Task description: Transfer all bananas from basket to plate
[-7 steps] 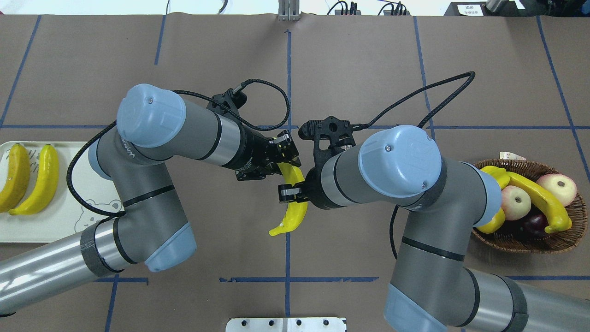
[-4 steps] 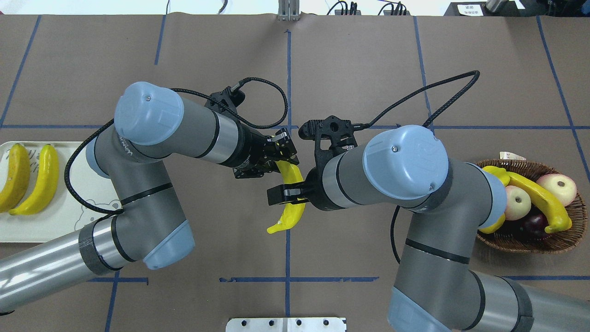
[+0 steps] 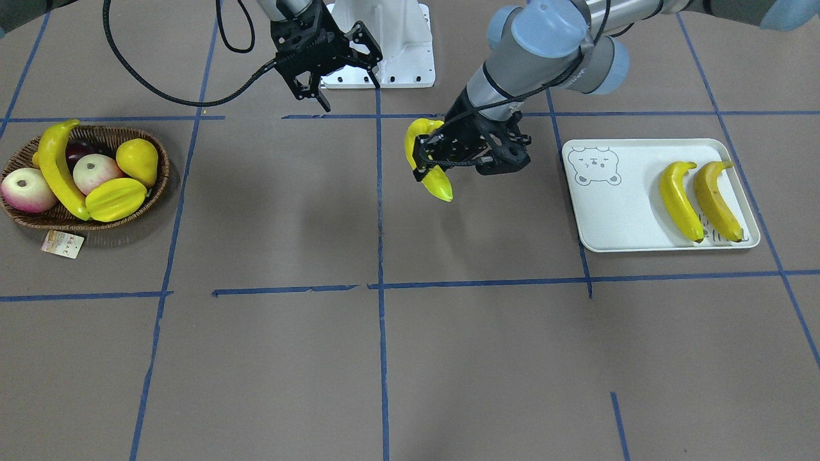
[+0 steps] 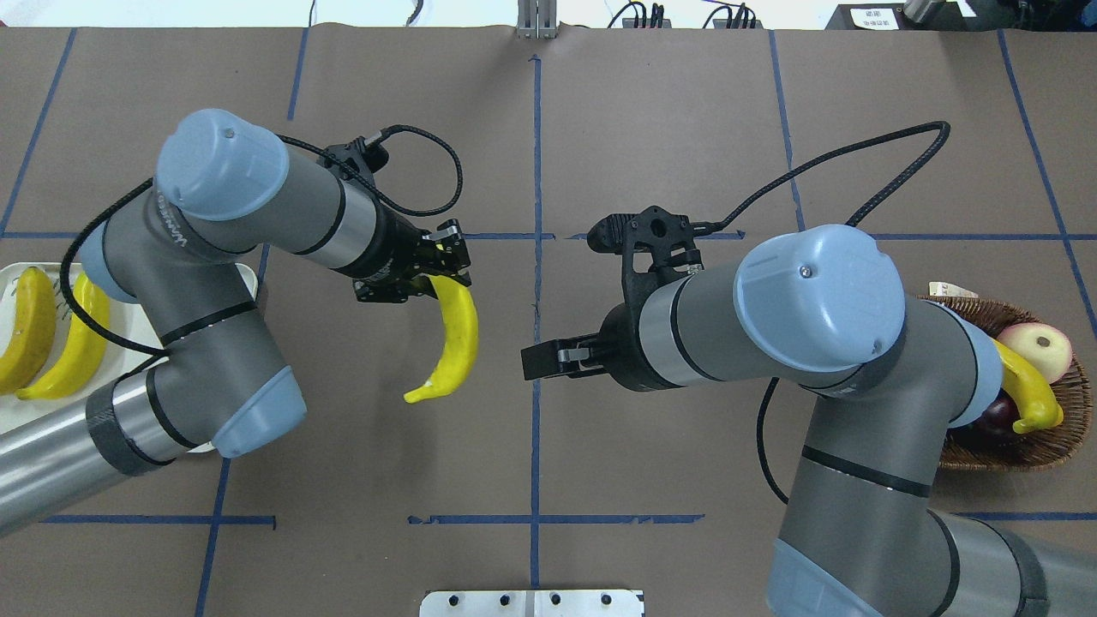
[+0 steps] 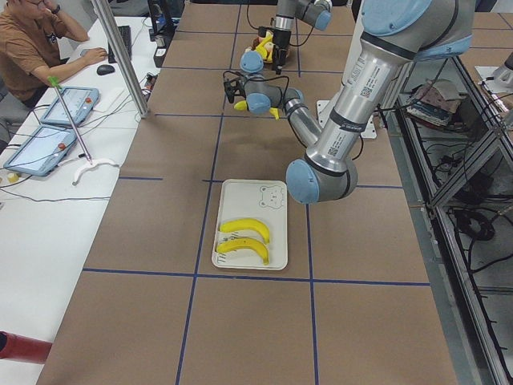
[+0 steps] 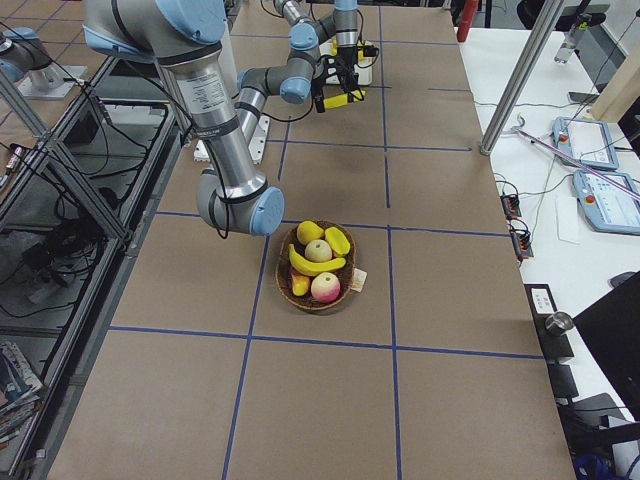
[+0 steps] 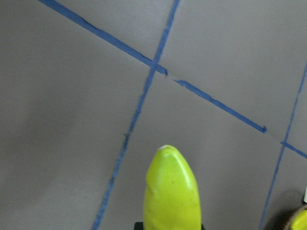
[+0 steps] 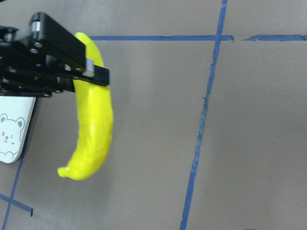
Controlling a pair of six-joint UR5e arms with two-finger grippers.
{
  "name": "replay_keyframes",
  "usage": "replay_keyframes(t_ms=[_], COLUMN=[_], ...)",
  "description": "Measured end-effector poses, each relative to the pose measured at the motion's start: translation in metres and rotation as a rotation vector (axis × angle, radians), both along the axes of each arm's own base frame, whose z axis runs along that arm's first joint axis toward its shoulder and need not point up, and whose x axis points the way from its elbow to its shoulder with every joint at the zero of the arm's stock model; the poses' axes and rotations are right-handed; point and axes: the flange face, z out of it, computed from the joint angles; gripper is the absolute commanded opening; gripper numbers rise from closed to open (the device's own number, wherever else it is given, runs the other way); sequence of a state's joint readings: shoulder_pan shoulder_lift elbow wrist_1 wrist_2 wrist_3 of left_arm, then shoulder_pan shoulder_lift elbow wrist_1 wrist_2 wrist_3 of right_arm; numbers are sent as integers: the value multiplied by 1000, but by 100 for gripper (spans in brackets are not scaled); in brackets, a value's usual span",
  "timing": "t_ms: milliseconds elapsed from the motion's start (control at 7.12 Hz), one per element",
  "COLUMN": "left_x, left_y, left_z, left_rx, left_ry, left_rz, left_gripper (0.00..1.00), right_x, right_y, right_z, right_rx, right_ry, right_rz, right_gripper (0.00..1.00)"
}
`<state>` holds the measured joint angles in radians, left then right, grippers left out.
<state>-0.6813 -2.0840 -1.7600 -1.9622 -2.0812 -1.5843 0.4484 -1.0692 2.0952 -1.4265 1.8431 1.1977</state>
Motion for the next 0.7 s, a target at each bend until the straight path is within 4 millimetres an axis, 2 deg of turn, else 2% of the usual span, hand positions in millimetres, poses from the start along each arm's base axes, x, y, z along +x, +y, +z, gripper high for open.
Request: replay_keyframes(t_ms=[141, 422, 562, 703], left_x=[-29, -105, -133, -147], left_y=[-10, -11, -5, -1], left_z=[38, 140, 185, 216], left_rx=[24, 81, 83, 65], left_ry=[-82, -234, -296, -339], left_rz=[10, 43, 64, 76], left_gripper=[0, 0, 0, 0], right_x=[3, 6, 8, 9], right_y=[-1, -4, -7, -9], right_z=[5, 13, 15, 15], right_rx=[-3, -8, -13, -18], right_ry=[7, 22, 32, 43], right_rz=[2, 9, 14, 19], right_gripper=[100, 100, 100, 100])
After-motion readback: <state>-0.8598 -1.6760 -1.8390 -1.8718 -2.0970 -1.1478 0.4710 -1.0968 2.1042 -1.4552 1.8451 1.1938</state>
